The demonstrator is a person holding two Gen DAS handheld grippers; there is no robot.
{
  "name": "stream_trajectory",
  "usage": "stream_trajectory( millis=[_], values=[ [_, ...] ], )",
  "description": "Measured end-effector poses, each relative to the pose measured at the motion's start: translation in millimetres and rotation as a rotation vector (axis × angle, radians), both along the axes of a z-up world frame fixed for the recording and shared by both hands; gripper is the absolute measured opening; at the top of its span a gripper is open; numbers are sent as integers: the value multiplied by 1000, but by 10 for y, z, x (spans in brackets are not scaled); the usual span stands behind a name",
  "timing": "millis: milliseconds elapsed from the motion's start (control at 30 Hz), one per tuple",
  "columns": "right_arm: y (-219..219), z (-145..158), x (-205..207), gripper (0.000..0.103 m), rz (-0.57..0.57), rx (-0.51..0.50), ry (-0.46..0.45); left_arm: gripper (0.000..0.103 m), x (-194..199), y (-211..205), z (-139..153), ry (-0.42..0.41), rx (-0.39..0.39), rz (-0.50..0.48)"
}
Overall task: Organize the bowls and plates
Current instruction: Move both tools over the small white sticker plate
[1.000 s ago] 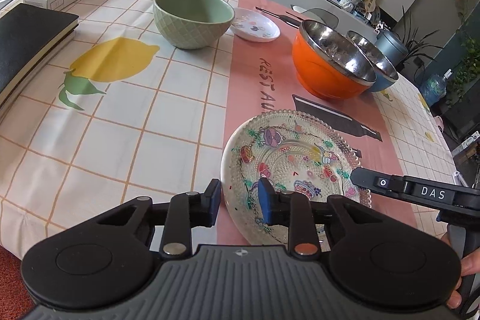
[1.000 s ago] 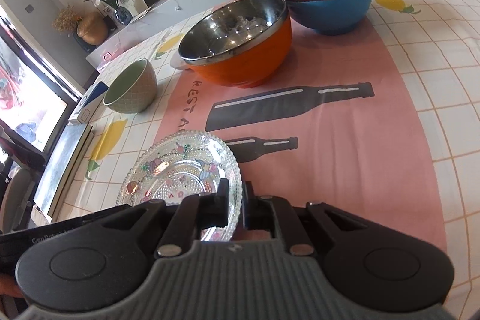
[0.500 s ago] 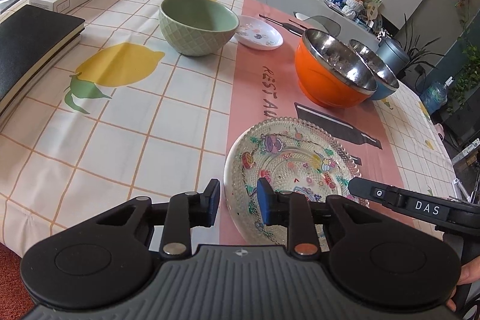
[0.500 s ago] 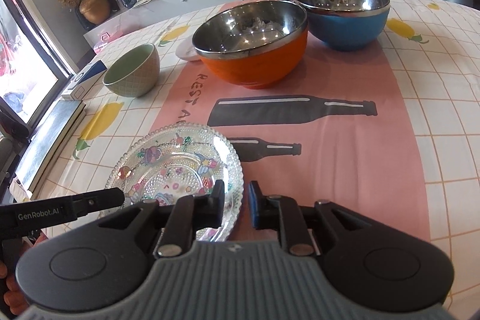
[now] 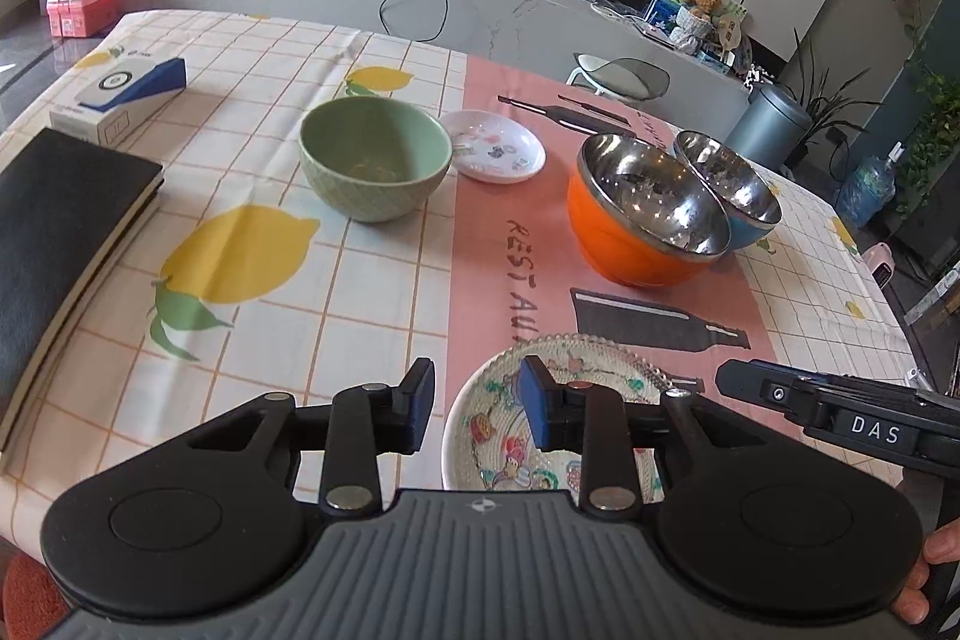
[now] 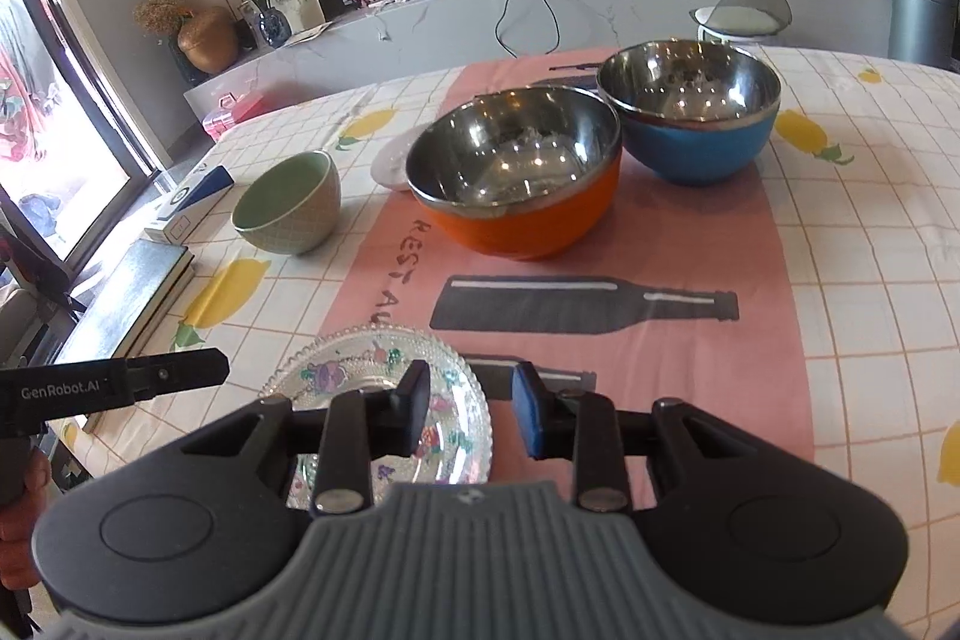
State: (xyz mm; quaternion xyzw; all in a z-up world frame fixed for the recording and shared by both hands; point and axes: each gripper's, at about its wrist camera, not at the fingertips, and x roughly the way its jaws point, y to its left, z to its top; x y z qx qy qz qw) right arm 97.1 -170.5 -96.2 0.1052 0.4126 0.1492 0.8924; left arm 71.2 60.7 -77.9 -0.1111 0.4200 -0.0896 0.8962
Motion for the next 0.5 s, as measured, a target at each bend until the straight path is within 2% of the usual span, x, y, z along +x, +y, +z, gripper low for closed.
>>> stream_trajectory(
  millis=[500],
  values=[
    [163, 522, 621, 30, 79, -3, -110, 35, 704, -80, 396, -64, 13, -63]
  ],
)
